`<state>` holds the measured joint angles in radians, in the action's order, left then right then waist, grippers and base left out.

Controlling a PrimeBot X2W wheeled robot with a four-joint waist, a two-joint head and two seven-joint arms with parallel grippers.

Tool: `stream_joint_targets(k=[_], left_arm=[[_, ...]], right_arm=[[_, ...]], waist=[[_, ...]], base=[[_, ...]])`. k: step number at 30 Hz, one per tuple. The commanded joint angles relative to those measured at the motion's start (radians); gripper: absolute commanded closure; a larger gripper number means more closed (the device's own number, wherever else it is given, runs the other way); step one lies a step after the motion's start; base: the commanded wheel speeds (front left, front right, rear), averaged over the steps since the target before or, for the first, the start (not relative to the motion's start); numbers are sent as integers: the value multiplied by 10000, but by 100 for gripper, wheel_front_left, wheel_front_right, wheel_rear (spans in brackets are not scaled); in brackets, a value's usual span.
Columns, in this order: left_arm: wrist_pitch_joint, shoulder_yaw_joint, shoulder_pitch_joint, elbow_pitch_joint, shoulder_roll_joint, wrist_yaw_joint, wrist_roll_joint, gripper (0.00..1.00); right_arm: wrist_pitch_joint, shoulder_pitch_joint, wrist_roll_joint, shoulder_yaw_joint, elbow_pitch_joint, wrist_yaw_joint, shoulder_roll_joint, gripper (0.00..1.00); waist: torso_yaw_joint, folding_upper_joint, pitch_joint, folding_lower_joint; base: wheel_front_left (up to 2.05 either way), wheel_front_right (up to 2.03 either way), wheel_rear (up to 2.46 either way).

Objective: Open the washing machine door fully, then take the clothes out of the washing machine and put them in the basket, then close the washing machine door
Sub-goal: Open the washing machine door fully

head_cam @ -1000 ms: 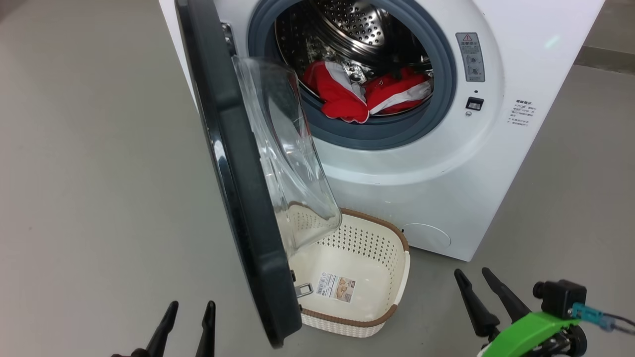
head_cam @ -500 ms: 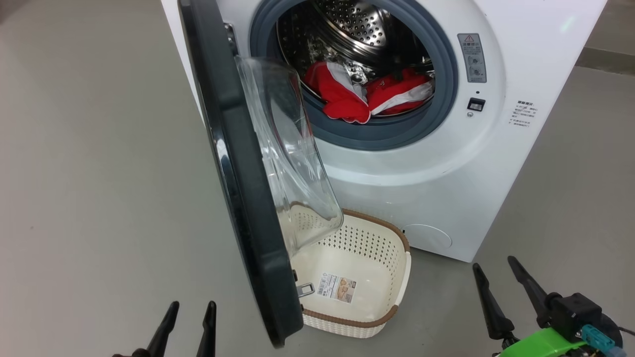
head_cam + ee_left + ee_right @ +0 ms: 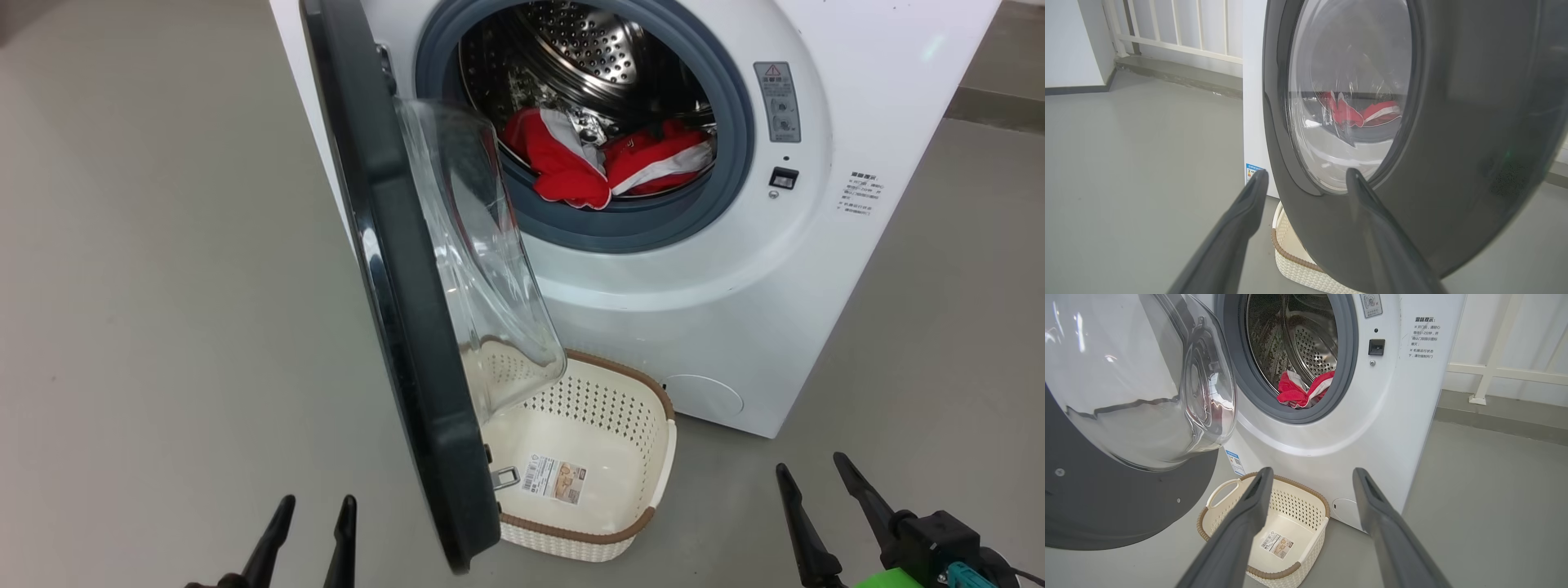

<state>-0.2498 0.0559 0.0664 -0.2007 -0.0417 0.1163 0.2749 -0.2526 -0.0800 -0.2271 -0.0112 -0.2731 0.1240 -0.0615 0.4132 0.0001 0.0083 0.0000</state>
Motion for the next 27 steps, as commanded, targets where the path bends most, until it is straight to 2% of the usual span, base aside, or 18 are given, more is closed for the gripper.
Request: stream_joint_targets(k=[1, 2, 4, 5, 6, 8, 9, 11, 18, 23, 24, 26, 27], left_arm=[[-120, -348, -146, 318, -85, 53, -29, 0], [-120, -351, -140, 348, -85, 54, -11, 0], [-120, -347, -145, 408, -85, 54, -21, 72], [-120, -365, -167, 482, -85, 40, -28, 89], [-120, -404, -199, 599, -85, 6, -27, 96], [-120, -508, -300, 984, -85, -70, -92, 96], [-120, -557, -369, 1260, -85, -102, -162, 100], [-120, -613, -447, 1600, -85, -146, -252, 100], [-120, -471, -1017, 4482, -85, -373, -234, 100], [-120, 695, -1021, 5327, -85, -300, -186, 100], [-120, 1334, -920, 5315, -85, -300, 93, 100], [-120, 1691, -859, 5204, -85, -256, 55, 100], [-120, 2380, -718, 4866, -85, -192, 220, 100]], right_arm=[[-91, 110, 88, -202, 214, 67, -67, 0], [-91, 114, 88, -219, 218, 67, -62, 0], [-91, 131, 95, -245, 231, 67, -57, 0], [-91, 142, 97, -255, 246, 67, -56, 0], [-91, 150, 99, -260, 257, 67, -55, 0], [-91, 165, 104, -259, 278, 67, -52, 0], [-91, 170, 109, -263, 293, 67, -50, 0], [-91, 172, 113, -269, 305, 67, -49, 0], [-91, 229, 137, -344, 361, 67, -107, 0], [-91, 305, 122, -394, 379, 67, -125, 0], [-91, 328, 75, -420, 377, 67, -127, 0], [-91, 335, 50, -444, 369, 67, -125, 0], [-91, 368, 44, -482, 365, 67, -123, 0]], waist=[[-10, -1, -8, 0], [-10, -1, -11, 0], [-7, -1, -15, 0], [-4, -1, -15, 0], [-1, -1, -16, 0], [6, -1, -17, 0], [10, -1, -19, 0], [12, -1, -20, 0], [14, -1, 32, 0], [-70, -1, 78, 0], [-88, -1, 106, 0], [-101, -1, 121, 0], [-126, -1, 172, 0]], base=[[0, 0, 0], [0, 0, 0], [0, 0, 0], [0, 0, 0], [0, 0, 0], [0, 0, 0], [0, 0, 0], [0, 0, 0], [0, 0, 0], [0, 0, 0], [0, 0, 0], [0, 0, 0], [0, 0, 0]])
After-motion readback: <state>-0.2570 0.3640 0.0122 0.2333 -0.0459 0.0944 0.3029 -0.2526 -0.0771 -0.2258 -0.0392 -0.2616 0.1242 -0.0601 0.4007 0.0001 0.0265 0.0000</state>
